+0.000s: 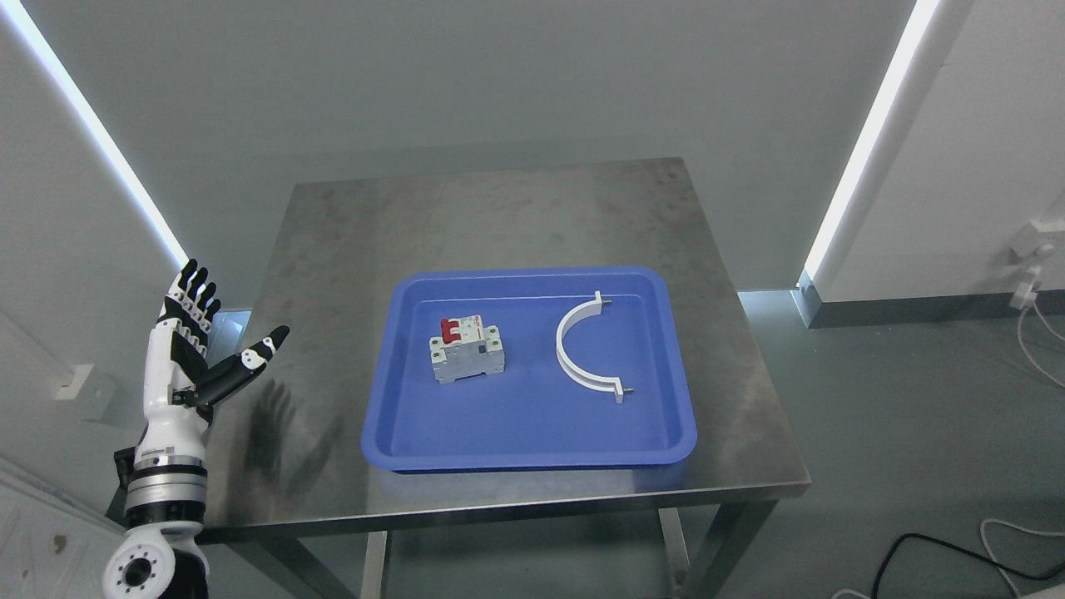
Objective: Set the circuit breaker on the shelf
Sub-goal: 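Reach the left hand toward the grey circuit breaker in the blue tray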
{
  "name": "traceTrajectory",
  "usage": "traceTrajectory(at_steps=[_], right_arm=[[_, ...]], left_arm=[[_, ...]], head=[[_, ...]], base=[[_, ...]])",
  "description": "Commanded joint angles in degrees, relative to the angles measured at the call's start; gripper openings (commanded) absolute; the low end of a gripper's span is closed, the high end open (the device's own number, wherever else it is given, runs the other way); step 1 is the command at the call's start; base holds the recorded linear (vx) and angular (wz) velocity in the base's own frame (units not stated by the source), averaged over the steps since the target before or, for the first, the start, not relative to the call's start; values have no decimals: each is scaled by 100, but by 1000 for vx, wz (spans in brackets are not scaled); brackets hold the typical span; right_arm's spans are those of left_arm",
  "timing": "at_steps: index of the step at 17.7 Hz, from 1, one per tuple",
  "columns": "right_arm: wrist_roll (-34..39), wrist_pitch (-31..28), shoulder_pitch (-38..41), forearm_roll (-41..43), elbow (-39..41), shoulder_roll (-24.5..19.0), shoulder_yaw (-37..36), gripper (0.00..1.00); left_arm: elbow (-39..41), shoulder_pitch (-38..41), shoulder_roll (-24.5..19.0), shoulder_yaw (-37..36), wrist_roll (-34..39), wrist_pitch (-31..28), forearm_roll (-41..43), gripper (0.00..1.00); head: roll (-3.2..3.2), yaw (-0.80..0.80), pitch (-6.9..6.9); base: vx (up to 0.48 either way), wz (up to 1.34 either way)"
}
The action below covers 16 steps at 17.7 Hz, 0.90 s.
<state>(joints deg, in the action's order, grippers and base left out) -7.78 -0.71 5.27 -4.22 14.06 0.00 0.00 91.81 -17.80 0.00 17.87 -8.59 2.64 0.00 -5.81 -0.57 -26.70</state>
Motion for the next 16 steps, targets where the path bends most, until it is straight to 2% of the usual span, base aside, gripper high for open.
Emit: traceTrajectory(at_steps=[1,3,5,7,8,9,11,13,16], right_arm=[[-4,-377,0,0,1,100,114,100],[-4,-377,0,0,1,100,114,100],[-4,-377,0,0,1,100,114,100],[-4,-377,0,0,1,100,114,100],[-4,-377,0,0,1,100,114,100],[-4,-377,0,0,1,100,114,100],[-4,-377,0,0,1,100,114,100],[-4,-377,0,0,1,100,114,100],[-4,-377,0,0,1,100,114,100]], left_arm=[[-102,-56,-100,-178,-2,-9,-79,100],[-172,-127,-289,-134,-11,0,-79,100],[-199,-206,-920,-213,-395,0,-88,100],[-234,-460,-1474,-475,-1542,0,-79,100],[-234,-513,-1590,-599,-2054,0,-79,100],[-225,-601,-1652,-678,-2581,-9,-79,100],[-234,-820,-1696,-950,-3111,-157,8,98],[-217,-944,-1696,-1485,-3175,-482,158,98],[-216,-997,-1705,-1829,-3228,-720,429,97]], head=[[0,0,0],[0,0,0],[0,0,0],[0,0,0],[0,0,0],[0,0,0],[0,0,0],[0,0,0],[0,0,0]], base=[[0,0],[0,0],[0,0],[0,0],[0,0],[0,0],[0,0],[0,0],[-1,5]])
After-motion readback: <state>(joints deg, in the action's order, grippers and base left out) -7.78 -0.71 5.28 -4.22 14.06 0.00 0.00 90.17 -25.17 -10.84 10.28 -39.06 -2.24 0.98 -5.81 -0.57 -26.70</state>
